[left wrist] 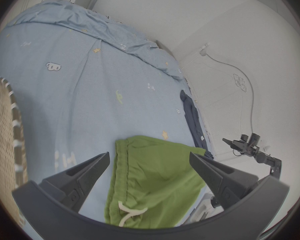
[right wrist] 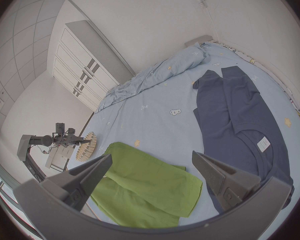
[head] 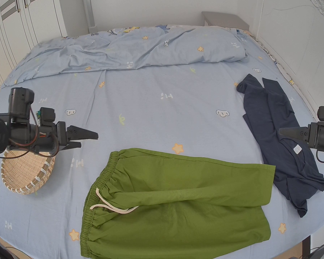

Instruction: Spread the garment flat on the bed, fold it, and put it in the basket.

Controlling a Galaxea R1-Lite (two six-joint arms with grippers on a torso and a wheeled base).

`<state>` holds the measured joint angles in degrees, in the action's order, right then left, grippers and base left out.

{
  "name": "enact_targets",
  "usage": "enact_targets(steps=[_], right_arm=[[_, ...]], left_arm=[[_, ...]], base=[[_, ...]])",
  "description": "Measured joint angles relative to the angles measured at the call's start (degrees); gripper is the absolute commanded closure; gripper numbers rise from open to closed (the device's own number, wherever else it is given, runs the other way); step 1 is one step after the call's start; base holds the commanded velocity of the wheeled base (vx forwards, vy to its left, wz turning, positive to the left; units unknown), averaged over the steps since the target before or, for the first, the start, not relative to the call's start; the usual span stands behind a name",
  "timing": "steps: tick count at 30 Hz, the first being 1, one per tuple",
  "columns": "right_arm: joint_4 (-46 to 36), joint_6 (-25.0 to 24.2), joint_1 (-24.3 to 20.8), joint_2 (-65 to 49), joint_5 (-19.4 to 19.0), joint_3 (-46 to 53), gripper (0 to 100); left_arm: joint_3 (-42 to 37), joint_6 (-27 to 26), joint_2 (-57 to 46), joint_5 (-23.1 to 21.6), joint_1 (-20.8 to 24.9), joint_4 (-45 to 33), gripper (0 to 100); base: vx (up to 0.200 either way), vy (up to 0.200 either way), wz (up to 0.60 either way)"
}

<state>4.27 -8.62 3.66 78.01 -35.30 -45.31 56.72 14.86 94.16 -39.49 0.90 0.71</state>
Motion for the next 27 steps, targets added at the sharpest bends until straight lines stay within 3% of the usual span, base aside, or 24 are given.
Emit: enact_targets(steps=[4,11,21,27], right_arm=[[1.04,0.0,-0.44,2.17,0.06,-1.05,0],[1.65,0.0,-0.91,3.94,0.09,-1.13,0],[1.78,-0.02,-1.12,5.29,0.06,-1.02,0],[1.78,0.0,-1.12,5.62,0.06,-0.99,0]], left_arm=[[5.68,0.88,7.17,3.41,2.34,1.8,0],[10.83,1.43,17.36,4.68,3.86,3.41,0],[13.36,2.16,25.03,4.46,4.91,3.69,0],[13.36,3.5,26.04,1.52,5.32,3.72,0]], base=[[0.0,0.0,0.0],[0.0,0.0,0.0],[0.0,0.0,0.0],[0.0,0.0,0.0]])
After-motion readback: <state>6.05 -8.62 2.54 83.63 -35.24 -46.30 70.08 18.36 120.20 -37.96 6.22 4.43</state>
